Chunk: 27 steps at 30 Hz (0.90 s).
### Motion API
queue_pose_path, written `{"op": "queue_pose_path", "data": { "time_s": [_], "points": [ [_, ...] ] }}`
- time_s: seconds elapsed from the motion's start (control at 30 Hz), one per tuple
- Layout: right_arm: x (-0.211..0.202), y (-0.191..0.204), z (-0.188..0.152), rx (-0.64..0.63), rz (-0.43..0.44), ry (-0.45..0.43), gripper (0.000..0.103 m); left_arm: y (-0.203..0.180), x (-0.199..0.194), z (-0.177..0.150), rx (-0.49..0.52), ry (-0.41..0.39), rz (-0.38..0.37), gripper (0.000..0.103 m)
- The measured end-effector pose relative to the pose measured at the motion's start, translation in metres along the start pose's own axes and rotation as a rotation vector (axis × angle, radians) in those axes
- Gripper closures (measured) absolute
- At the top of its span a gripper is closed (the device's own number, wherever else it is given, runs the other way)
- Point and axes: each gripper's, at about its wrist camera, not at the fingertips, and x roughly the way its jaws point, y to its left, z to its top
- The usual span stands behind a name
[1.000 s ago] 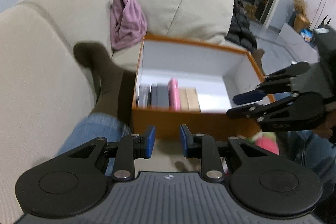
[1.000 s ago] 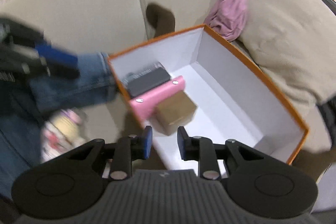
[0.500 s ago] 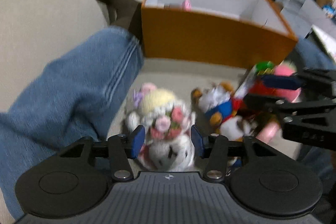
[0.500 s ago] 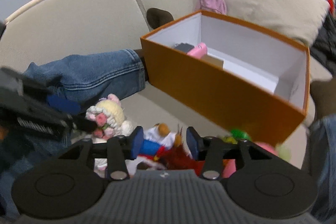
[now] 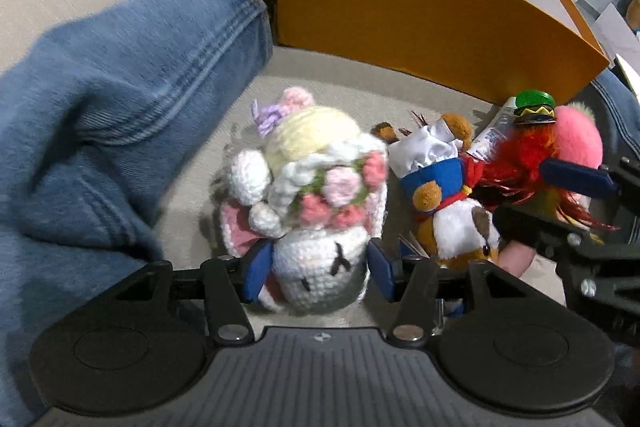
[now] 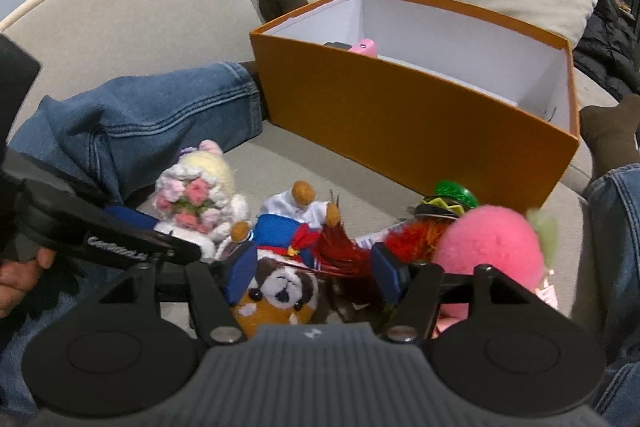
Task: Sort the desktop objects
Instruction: 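Grasp the crocheted white bunny with the left tool while the right tool grasps the sailor bear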
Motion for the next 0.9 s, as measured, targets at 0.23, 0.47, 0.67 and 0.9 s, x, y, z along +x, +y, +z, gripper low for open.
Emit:
{"op": "queue_pose_path", "data": {
  "time_s": [0.23, 0.47, 0.67, 0.9],
  "points": [
    [0.006, -0.001, -0.002, 0.015, 0.018, 0.032, 0.036, 0.008, 0.016, -0.001, -0.058, 0.011, -0.039, 0.045],
    [0.005, -0.004, 0.003, 0.121, 0.128, 0.060, 0.036, 0.012, -0.002, -0.008, -0.062, -0.039, -0.051, 0.049],
    [0.004, 0.021, 0.001, 0.057, 0.122, 0.093, 0.032, 0.022, -0.016, -0.011, -0.081, -0.072, -0.063, 0.050],
    [0.016, 0.040, -0.002, -0.013, 0.061, 0.120, 0.030, 0.019, -0.011, -0.010, -0.078, -0.077, -0.060, 0.050]
  ]
}}
